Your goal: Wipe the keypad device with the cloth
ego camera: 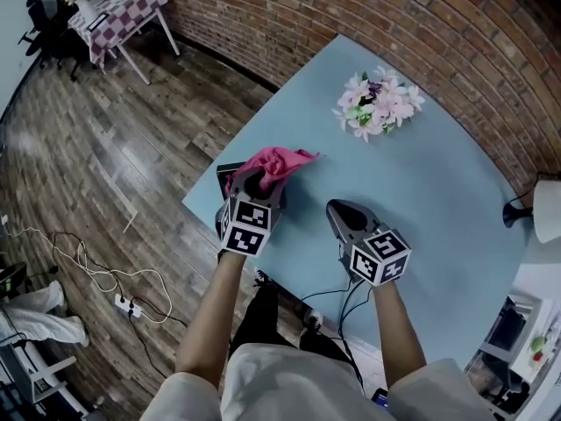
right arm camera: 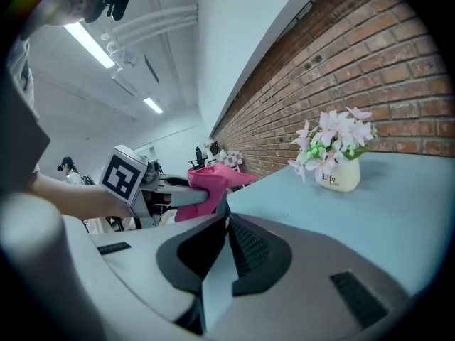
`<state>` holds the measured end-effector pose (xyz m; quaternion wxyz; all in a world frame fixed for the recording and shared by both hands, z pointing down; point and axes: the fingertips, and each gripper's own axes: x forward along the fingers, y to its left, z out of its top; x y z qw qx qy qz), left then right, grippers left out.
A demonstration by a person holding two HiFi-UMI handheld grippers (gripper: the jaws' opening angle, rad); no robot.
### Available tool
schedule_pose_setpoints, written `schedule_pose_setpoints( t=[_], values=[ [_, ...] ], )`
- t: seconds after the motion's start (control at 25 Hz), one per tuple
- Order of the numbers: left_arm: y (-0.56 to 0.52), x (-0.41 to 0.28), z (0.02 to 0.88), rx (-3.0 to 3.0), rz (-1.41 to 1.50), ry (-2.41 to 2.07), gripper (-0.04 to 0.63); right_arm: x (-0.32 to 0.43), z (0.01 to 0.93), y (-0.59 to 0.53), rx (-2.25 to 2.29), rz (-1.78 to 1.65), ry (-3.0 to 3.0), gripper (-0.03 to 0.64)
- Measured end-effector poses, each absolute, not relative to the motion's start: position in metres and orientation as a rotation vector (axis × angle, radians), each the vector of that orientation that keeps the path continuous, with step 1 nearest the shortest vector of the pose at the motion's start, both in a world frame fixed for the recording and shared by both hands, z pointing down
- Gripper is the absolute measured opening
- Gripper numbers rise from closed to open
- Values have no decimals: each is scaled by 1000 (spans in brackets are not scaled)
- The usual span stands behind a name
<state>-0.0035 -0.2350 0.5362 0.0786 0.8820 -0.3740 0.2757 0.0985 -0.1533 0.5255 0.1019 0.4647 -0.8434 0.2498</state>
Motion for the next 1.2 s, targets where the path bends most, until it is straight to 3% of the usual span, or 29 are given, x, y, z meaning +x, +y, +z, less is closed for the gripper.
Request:
schedule_pose_setpoints(
  t=[1.2],
  values=[
    [-156,8,622,2520,1041,-836,146,94,529,-140,1382,675,-2413,9]
  ],
)
